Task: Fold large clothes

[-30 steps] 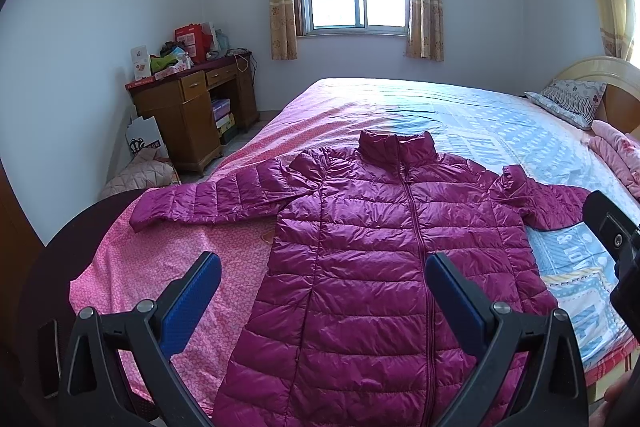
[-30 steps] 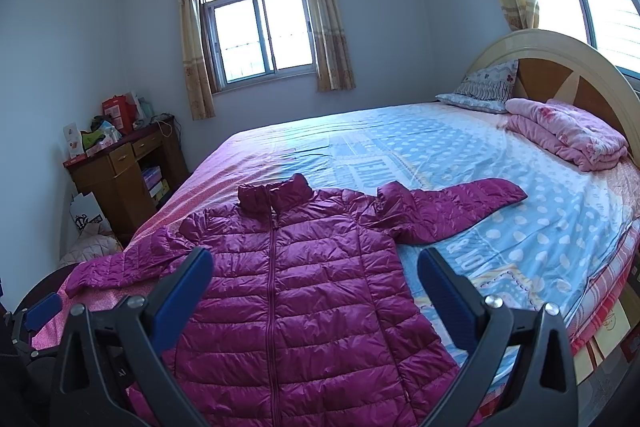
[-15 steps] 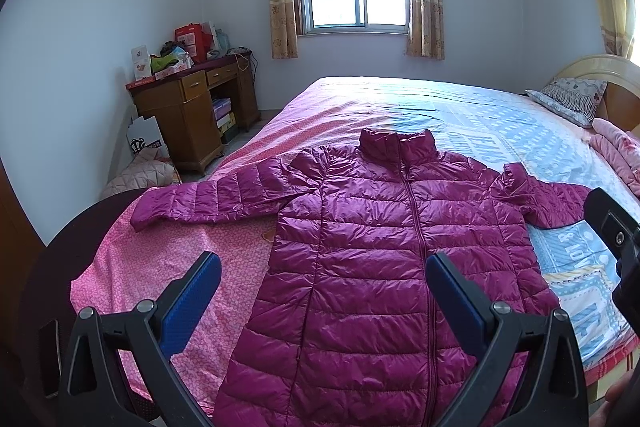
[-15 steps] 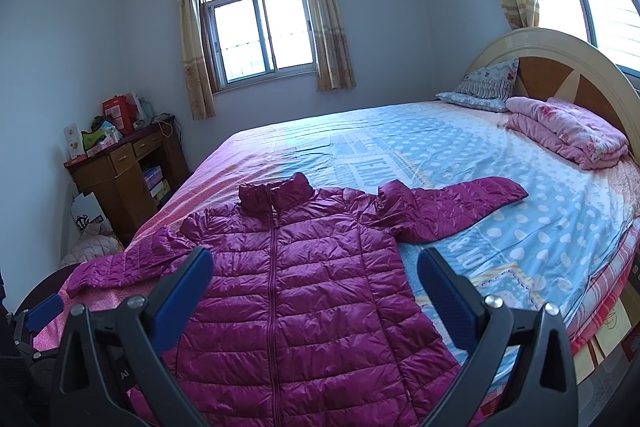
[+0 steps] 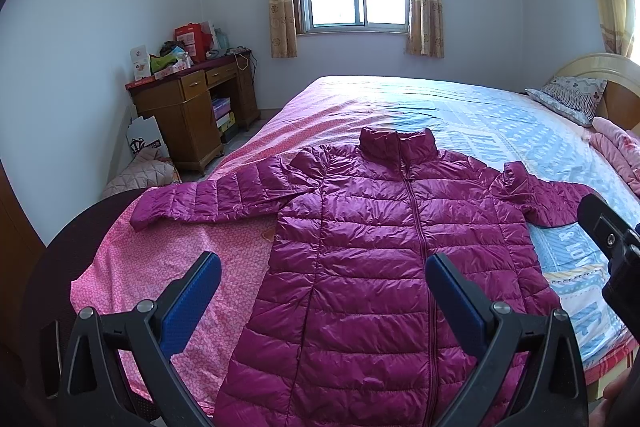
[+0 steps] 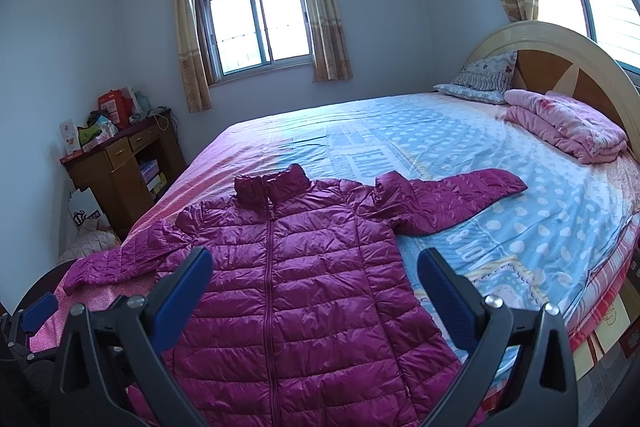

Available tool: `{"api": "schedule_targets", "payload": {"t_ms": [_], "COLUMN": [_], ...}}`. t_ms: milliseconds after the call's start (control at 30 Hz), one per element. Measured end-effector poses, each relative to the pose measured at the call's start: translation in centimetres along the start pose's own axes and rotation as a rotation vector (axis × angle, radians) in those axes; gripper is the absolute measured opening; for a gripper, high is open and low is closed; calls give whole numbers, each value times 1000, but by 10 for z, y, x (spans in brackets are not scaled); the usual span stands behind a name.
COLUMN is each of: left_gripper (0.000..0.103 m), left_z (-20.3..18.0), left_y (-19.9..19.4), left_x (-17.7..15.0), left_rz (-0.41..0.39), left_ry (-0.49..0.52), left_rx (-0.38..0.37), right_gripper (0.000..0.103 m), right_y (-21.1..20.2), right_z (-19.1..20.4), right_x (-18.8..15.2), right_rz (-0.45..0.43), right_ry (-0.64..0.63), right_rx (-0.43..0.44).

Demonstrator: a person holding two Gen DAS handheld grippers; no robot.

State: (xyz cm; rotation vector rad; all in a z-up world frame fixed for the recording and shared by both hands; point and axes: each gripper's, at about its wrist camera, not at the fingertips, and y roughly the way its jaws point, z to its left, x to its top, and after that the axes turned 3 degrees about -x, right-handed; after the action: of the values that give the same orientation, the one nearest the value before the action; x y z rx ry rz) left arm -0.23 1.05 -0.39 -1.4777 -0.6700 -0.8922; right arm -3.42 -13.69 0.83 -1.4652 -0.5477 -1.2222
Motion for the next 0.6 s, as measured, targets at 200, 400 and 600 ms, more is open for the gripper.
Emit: {"api": "schedule_targets", "payload": {"t_ms": [200, 400, 600], "left_gripper": [102, 102, 102], "left_z": [1, -1, -3], "left_y": [0, 0, 1], "left_x": [0, -1, 0], "left_rz": [1, 1, 5], "left_ry": [3, 10, 10], "left_rx": [-1, -2, -2], "right_gripper": [103, 103, 103], "right_y": [2, 4, 7], "right_z": [-2, -5, -5], "right_x": [2, 3, 4], "right_rz": [7, 15, 26], "right_ry": [1, 9, -4], "right_rx": [0, -2, -25]}}
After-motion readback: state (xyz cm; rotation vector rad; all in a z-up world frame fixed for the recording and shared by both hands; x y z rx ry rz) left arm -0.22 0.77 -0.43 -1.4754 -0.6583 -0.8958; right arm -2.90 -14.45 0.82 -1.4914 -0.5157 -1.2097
